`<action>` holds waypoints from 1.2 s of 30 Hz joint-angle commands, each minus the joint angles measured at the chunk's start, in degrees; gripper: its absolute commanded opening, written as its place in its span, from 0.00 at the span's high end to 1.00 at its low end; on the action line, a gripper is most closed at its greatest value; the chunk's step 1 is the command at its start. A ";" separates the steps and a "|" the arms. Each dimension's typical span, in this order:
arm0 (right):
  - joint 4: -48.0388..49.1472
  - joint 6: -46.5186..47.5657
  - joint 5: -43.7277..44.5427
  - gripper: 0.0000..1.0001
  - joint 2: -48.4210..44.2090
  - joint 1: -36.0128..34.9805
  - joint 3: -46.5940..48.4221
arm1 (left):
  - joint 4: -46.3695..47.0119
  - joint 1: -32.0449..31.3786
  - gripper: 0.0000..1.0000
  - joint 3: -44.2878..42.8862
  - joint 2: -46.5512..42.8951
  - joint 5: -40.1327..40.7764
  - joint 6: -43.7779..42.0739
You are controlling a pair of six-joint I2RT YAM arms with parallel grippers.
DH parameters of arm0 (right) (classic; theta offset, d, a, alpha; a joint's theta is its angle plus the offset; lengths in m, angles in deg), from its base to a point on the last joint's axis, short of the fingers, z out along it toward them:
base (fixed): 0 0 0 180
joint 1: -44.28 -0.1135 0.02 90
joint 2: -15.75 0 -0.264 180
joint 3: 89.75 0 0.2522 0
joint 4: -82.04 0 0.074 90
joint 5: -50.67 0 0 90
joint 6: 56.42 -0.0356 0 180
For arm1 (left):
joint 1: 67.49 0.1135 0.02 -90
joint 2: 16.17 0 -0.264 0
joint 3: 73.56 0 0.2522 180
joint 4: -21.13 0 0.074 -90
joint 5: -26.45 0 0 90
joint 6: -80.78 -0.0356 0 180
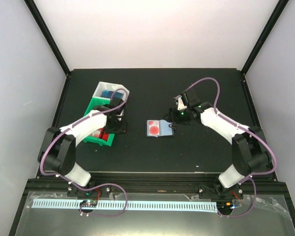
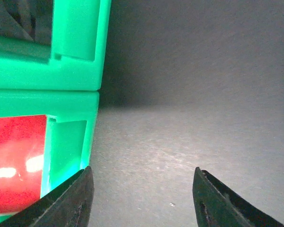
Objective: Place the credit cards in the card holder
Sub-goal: Adjust the storage box at the center of the board, then pick up the credit card from the storage box.
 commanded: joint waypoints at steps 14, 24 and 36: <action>1.67 2.43 -1.73 0.29 2.41 -0.41 -0.18 | -5.23 15.01 0.34 -0.40 -5.46 -2.12 -4.94; 0.09 2.97 -1.22 0.29 8.29 -0.97 4.06 | -0.51 17.61 0.46 -0.89 2.89 -2.24 -7.95; -0.20 2.98 -1.06 0.29 12.12 -0.96 7.35 | 0.33 17.61 0.63 -0.63 5.05 -2.42 -9.52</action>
